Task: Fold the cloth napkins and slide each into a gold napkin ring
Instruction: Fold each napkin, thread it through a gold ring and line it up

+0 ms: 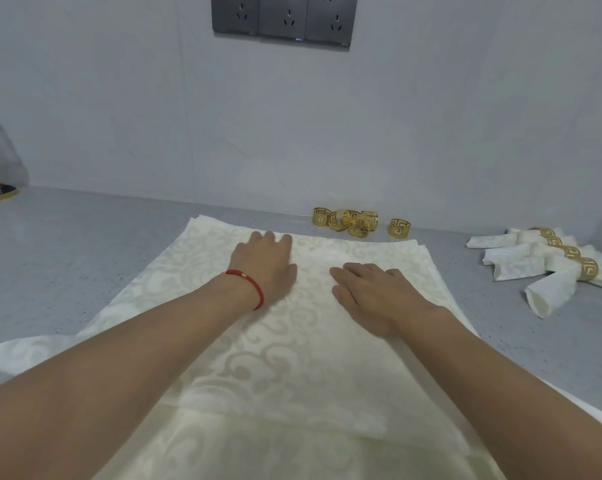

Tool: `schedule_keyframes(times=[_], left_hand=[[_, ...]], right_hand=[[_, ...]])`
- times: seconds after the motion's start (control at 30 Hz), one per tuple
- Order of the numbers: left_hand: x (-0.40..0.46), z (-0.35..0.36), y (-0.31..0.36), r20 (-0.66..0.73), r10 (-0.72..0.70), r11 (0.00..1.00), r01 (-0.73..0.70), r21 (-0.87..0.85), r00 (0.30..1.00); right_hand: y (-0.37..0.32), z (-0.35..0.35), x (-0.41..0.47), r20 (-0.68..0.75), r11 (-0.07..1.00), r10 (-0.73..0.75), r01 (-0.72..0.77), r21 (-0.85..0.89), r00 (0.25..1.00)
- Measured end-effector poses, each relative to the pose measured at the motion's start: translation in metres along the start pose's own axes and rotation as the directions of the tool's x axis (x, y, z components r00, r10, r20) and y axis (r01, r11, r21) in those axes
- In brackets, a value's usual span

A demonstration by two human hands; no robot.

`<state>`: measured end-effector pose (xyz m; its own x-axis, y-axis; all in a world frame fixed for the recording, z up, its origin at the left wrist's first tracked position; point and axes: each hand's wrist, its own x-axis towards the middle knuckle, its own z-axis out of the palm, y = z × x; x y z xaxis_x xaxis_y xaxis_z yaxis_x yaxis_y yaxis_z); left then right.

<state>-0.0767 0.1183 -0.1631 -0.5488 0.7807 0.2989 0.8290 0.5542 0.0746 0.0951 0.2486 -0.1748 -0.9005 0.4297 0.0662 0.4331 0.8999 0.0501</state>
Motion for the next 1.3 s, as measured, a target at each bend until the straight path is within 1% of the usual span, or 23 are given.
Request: schedule_keyframes(times=[0.03,0.1,0.13,0.2,0.27,0.33,0.37,0.43,0.47,0.53,0.6,0.7,0.83,0.93,1.0,1.07,1.13,1.2,1.23,1.3], left_hand=[[-0.002,0.004,0.006,-0.049,0.101,0.995,-0.102,-0.005,0.994],[-0.003,0.012,0.016,-0.043,0.256,0.962,-0.259,-0.090,0.966],[-0.002,0.016,0.018,-0.010,0.299,0.947,-0.298,-0.123,0.954],[-0.001,0.021,0.021,0.093,0.316,0.941,-0.299,-0.160,0.944],[-0.003,0.024,0.022,0.171,0.284,0.950,-0.254,-0.180,0.943],[-0.005,0.027,0.023,0.153,0.277,0.953,-0.251,-0.169,0.949],[-0.005,0.028,0.023,0.139,0.282,0.952,-0.259,-0.163,0.949],[-0.002,0.030,0.022,0.123,0.286,0.949,-0.263,-0.174,0.950],[-0.001,0.032,0.022,0.121,0.282,0.948,-0.257,-0.188,0.952],[0.002,0.031,0.021,0.115,0.279,0.944,-0.251,-0.214,0.953],[0.006,0.029,0.021,0.147,0.268,0.946,-0.231,-0.228,0.952],[0.016,0.020,0.023,0.255,0.218,0.965,-0.169,-0.202,0.942],[0.032,0.003,0.029,0.295,0.163,0.972,-0.101,-0.214,0.942],[0.047,0.000,0.028,0.317,0.098,0.954,0.002,-0.300,0.944],[0.059,0.004,0.027,0.268,0.051,0.921,0.059,-0.386,0.962],[0.066,0.009,0.027,0.200,-0.005,0.898,0.093,-0.431,0.980],[0.069,0.013,0.030,0.105,-0.063,0.886,0.104,-0.452,0.993],[0.070,0.019,0.033,0.024,-0.097,0.894,0.098,-0.437,0.995],[0.069,0.022,0.034,0.000,-0.107,0.892,0.096,-0.443,0.994],[0.069,0.027,0.035,0.007,-0.094,0.889,0.088,-0.449,0.996]], right_hand=[[0.000,0.001,0.000,-0.001,1.000,0.004,-0.004,0.008,1.000],[0.001,0.001,0.000,-0.003,1.000,0.007,-0.007,0.012,1.000],[0.001,0.001,0.001,0.002,1.000,0.005,-0.005,0.010,1.000],[0.002,-0.001,0.003,0.015,1.000,-0.004,0.004,0.016,1.000],[0.003,-0.005,0.004,0.020,0.998,0.003,-0.004,0.062,1.000],[0.003,-0.007,0.008,-0.010,0.984,0.063,-0.060,0.168,0.998],[0.003,-0.008,0.011,-0.047,0.974,0.110,-0.098,0.202,0.993],[0.004,-0.007,0.024,-0.137,0.965,0.199,-0.169,0.203,0.970],[0.004,-0.006,0.031,-0.159,0.957,0.245,-0.211,0.201,0.956],[0.004,-0.006,0.048,-0.161,0.933,0.325,-0.288,0.214,0.932],[0.005,-0.006,0.064,-0.139,0.907,0.376,-0.332,0.260,0.916],[0.006,-0.002,0.083,-0.121,0.875,0.403,-0.343,0.340,0.907],[0.004,0.001,0.093,-0.122,0.811,0.471,-0.375,0.449,0.873],[0.004,0.000,0.089,-0.164,0.785,0.478,-0.335,0.521,0.863],[0.007,0.000,0.083,-0.216,0.799,0.446,-0.278,0.533,0.869],[0.008,0.003,0.078,-0.253,0.843,0.370,-0.208,0.495,0.894],[0.009,0.004,0.074,-0.251,0.874,0.314,-0.176,0.453,0.915],[0.008,0.006,0.070,-0.231,0.881,0.290,-0.165,0.443,0.929],[0.008,0.008,0.069,-0.231,0.883,0.281,-0.157,0.443,0.932],[0.007,0.012,0.066,-0.249,0.886,0.274,-0.142,0.442,0.929]])
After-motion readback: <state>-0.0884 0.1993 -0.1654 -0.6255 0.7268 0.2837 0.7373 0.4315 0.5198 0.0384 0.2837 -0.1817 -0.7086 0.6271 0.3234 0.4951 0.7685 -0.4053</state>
